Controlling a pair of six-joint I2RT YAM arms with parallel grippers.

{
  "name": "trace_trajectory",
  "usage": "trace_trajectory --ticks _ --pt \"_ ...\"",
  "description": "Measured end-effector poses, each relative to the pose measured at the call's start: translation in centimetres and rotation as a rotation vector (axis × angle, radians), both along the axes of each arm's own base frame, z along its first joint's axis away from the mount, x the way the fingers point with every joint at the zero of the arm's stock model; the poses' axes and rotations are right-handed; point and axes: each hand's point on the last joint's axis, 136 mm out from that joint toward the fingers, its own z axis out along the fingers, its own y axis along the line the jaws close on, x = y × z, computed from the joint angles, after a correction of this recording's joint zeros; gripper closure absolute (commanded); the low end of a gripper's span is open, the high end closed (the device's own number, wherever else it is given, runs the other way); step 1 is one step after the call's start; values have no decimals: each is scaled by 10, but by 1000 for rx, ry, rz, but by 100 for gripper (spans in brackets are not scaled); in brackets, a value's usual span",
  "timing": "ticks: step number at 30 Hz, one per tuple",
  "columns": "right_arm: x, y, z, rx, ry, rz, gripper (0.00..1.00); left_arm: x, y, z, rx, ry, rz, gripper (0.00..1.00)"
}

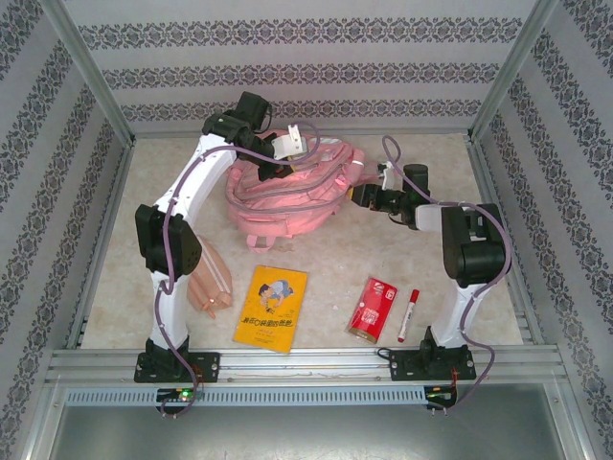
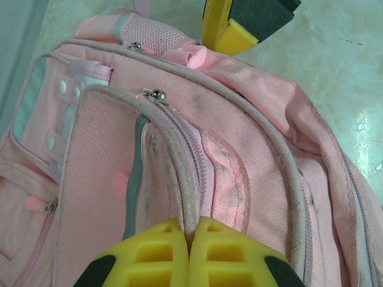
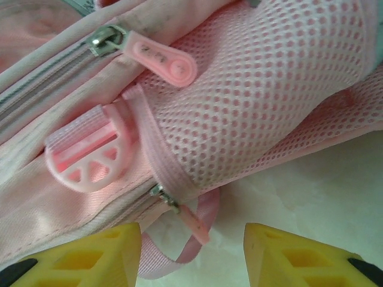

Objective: Pack the student bag

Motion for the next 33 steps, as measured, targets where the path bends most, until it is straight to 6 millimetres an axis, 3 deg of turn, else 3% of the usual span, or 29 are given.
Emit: trace_trajectory --ticks 7,12,16,28,33 --pt "8 14 -8 9 13 19 60 -1 -1 1 -8 3 -5 100" --pt "9 38 -10 14 -19 72 87 -1 -2 1 -12 4 -7 100" --pt "10 42 -7 4 -53 85 99 0 1 2 -13 1 -1 100" --pt "-15 31 13 -106 -76 98 100 16 7 10 4 -94 61 100" --pt "-29 34 13 -109 -67 158 100 22 5 -1 -2 -117 65 100"
